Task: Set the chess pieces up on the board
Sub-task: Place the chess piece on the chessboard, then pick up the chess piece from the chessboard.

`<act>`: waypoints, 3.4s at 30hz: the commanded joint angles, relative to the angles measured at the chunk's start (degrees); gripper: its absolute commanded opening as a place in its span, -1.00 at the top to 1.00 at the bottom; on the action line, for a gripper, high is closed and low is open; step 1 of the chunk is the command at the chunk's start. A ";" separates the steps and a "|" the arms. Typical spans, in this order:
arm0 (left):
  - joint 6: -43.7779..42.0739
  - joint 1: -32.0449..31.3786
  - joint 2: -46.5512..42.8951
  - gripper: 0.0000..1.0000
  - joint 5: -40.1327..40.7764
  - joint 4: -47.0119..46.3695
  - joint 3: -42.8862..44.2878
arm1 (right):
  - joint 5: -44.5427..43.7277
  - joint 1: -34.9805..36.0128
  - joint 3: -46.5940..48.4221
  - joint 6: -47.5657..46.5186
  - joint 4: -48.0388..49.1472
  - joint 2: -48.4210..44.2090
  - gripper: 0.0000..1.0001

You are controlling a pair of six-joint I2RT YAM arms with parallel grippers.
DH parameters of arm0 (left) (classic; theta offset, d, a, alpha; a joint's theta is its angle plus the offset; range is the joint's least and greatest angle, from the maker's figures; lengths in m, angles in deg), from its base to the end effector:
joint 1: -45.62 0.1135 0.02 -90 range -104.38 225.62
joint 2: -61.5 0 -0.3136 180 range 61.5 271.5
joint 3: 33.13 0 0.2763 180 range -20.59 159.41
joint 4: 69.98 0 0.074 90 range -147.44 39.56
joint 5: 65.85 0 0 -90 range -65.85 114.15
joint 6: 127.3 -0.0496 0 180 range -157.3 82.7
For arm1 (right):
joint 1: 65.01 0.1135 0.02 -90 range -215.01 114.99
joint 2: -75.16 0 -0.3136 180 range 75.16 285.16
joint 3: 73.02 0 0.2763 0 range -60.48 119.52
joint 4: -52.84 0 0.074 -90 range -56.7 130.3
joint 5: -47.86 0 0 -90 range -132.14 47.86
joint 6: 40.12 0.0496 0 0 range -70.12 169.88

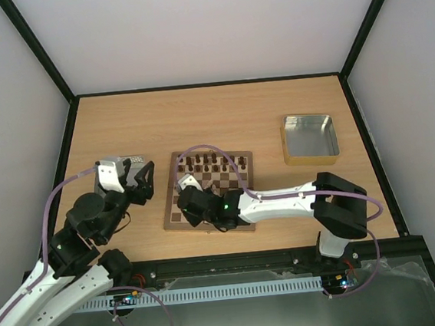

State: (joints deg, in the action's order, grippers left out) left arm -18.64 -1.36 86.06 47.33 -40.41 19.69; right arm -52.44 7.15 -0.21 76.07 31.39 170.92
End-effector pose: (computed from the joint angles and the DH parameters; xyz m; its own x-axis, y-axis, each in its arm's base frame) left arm 0.0809 -0.0581 0.3719 -0.1439 -0.2769 -0.9501 0.3774 0.8721 -0.3113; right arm 0.1290 0.3720 0.2319 -0.5884 -0.4109 -0.6963 -0.7107 0.6735 0.2031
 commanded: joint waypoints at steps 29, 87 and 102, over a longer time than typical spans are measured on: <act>0.48 -0.20 0.31 -0.50 2.72 -1.13 -1.88 | 1.48 1.93 4.52 4.96 -10.52 1.45 0.25; 12.77 7.87 46.36 0.11 -25.49 3.49 2.16 | 3.43 -20.01 -19.80 29.35 3.65 -24.62 0.13; 13.34 7.74 54.15 0.49 -22.81 5.28 5.11 | 3.09 -20.04 -21.98 28.74 4.51 -26.15 0.14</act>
State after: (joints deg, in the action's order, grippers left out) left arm -5.62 6.33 139.65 23.66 -36.47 23.62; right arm -48.29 -12.57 -21.06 105.18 34.63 145.94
